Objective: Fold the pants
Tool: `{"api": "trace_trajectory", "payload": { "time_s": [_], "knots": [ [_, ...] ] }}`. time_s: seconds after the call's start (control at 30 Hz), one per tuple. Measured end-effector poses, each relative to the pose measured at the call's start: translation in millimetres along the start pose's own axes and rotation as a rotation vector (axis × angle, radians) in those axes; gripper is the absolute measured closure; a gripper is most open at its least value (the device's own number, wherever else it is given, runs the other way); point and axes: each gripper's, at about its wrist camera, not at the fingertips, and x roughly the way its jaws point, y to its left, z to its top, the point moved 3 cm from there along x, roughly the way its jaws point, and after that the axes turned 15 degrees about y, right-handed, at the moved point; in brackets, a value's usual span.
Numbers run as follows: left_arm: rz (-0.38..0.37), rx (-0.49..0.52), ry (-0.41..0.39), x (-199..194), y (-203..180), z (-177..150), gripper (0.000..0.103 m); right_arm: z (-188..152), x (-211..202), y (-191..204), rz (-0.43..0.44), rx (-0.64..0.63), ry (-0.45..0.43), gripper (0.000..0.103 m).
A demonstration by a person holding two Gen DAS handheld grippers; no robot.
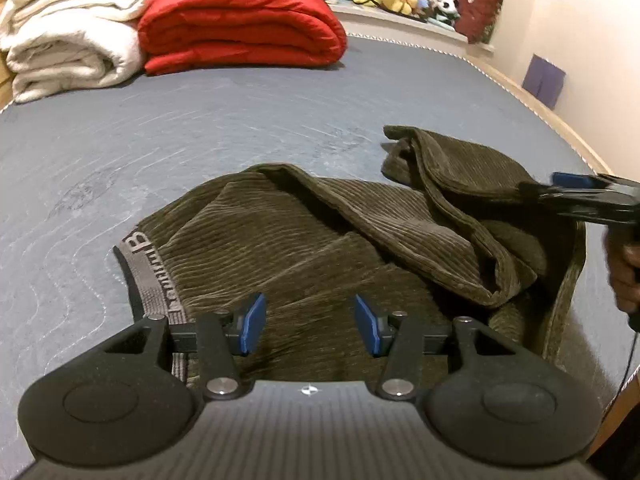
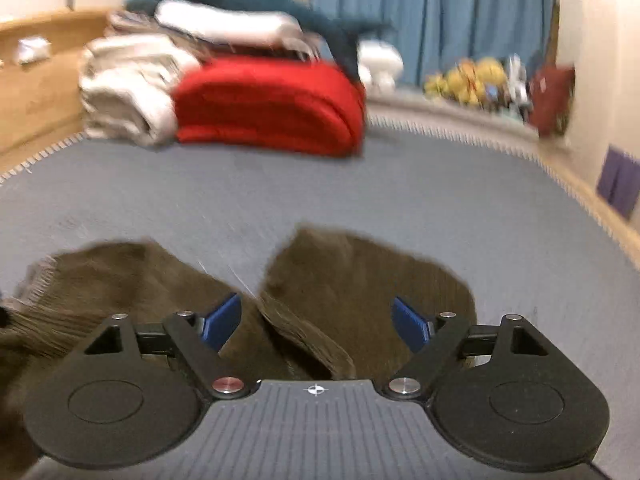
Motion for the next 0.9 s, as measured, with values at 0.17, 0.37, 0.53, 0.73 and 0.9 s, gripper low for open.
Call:
{"api": "trace_trajectory", "payload": {
  "time_s": [0.17, 0.37, 0.53, 0.73, 0.9],
  "knots": [
    [0.013, -0.017, 0.013, 6, 5, 6, 0.049, 3, 38, 3, -0.038, -0.087, 0.086, 0.019],
    [0.033, -0.044, 0.033, 10, 13, 12, 0.049, 5, 58, 15, -0.052, -0.145, 0.113, 0.055],
    [0.02, -0.039, 0.035, 11, 5, 13, 0.049, 5, 43, 7, -0.062, -0.152, 0.076, 0.083],
    [-0.021, -0.022, 0.022, 14, -11, 13, 0.049, -9, -4, -35, -0.069, -0.065, 0.003, 0.092],
    [-0.084, -0.061, 0.057, 26, -17, 19, 0.049, -46, -46, -66, -0.084, -0.107, 0.031, 0.092]
  ]
}}
